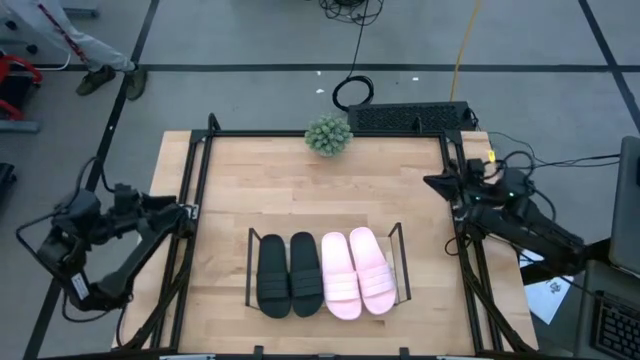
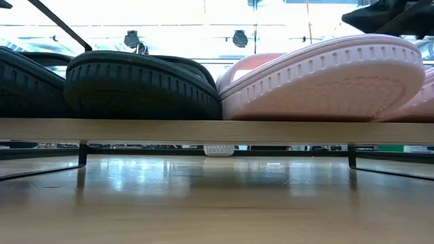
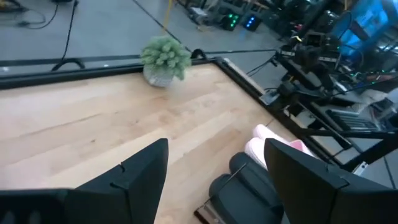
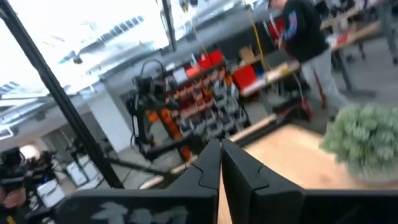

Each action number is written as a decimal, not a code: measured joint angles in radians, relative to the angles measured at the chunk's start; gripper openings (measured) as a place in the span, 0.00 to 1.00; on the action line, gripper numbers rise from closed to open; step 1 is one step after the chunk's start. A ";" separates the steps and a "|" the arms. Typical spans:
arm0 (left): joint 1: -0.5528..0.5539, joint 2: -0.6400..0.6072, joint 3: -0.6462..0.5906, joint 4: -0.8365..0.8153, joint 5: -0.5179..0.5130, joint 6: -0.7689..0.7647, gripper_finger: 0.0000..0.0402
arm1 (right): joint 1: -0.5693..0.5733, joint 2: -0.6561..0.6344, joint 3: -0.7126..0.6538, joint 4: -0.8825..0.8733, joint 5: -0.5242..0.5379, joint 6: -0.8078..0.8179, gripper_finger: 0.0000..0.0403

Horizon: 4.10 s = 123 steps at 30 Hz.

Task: Pick and place slides into the shelf
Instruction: Return to Home Position

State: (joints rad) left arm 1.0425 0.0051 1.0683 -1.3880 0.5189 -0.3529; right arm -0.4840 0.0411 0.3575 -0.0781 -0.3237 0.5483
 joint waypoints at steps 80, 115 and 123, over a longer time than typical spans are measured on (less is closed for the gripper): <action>-0.560 0.000 -0.407 0.803 -0.142 -0.010 0.66 | 0.001 -0.028 -0.012 0.112 -0.043 -0.011 0.01; -1.111 -0.001 -0.883 1.338 -0.589 0.032 0.66 | 0.002 -0.028 -0.012 0.058 -0.103 -0.015 0.01; -1.103 -0.001 -0.883 1.268 -0.609 0.045 0.66 | 0.002 -0.028 -0.012 0.058 -0.126 -0.084 0.01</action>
State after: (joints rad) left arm -0.0604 0.0044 0.1852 -0.1199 -0.0905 -0.3084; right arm -0.4824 0.0132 0.3458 -0.0200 -0.4496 0.4646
